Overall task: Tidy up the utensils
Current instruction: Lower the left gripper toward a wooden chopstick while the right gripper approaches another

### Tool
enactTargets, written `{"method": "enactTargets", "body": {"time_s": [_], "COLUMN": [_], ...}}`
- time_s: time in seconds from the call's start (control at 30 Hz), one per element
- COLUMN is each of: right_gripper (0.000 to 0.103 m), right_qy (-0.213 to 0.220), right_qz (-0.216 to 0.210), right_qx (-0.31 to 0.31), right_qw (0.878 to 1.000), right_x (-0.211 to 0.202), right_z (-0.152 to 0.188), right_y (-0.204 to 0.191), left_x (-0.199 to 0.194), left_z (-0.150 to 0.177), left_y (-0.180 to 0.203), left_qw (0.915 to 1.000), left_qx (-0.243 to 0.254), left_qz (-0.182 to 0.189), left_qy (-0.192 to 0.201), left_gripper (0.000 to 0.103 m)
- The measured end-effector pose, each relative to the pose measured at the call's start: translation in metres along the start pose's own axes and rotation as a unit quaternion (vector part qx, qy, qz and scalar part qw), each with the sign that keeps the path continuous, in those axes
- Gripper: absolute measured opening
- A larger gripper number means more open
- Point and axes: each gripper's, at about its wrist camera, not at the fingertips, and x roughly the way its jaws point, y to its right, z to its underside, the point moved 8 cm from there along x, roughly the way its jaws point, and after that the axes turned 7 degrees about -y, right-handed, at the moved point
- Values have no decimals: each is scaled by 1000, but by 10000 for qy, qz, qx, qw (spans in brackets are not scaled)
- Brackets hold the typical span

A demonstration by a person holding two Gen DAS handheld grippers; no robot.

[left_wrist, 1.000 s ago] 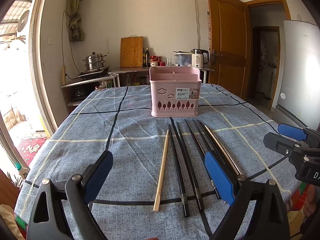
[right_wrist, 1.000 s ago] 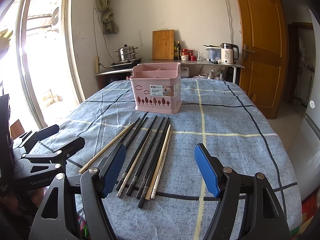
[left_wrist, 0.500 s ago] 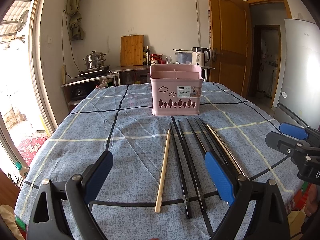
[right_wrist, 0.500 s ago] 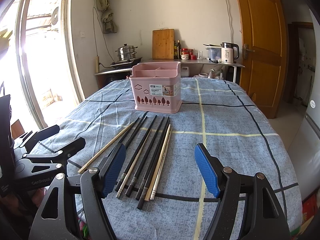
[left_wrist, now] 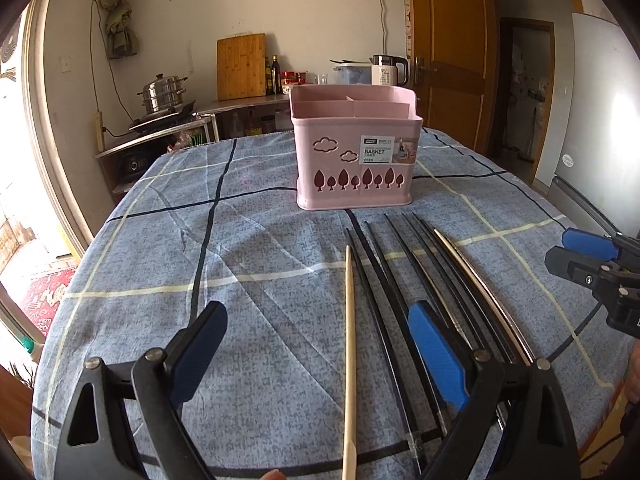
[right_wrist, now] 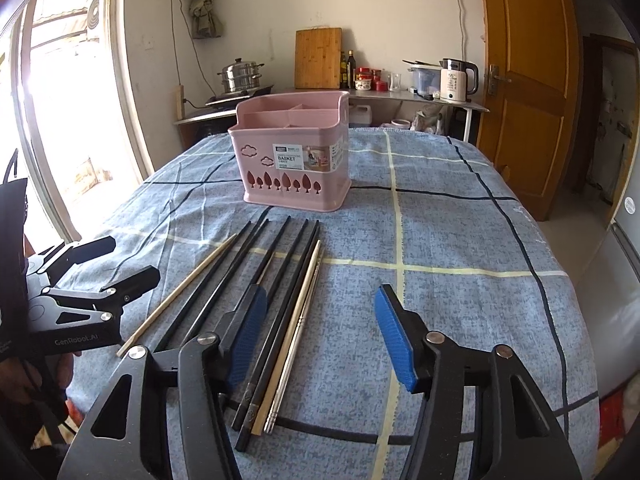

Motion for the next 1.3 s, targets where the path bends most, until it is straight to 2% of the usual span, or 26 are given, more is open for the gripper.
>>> {"method": "enactTargets", "body": {"time_s": [0.03, 0.1, 0.27, 0.4, 0.57, 0.97, 1.17, 1.3], "right_gripper": [46, 41, 29, 27, 19, 10, 6, 5], "right_qy": [-115, -317, -728, -897, -991, -1261, -1311, -1336], "right_qz": [-4, -34, -238, -286, -356, -470, -420, -363], "right_qx": [-5, -5, 76, 97, 72, -115, -210, -210], "right_qw": [9999, 9995, 9970, 9955, 9944, 9908, 9903, 9901], "right_x": [8, 22, 52, 69, 83, 115, 121, 121], "right_z": [-2, -4, -11, -19, -31, -41, -40, -40], "right_y": [1, 3, 3, 3, 3, -6, -7, -3], "left_x": [6, 17, 46, 59, 71, 76, 83, 83], "left_z": [-3, -7, -15, -18, -17, -23, -21, -20], "left_y": [-3, -6, -12, -10, -8, 0, 4, 6], "left_qw": [9999, 9997, 9980, 9967, 9946, 9937, 9925, 9923], "left_qx": [17, 74, -8, 103, 205, 370, 451, 468], "left_qz": [-88, -157, 122, 134, 162, 192, 189, 231], "left_qy": [-54, -162, -614, -798, -1005, -1042, -1118, -1126], "left_gripper": [88, 87, 86, 81, 75, 73, 67, 59]}}
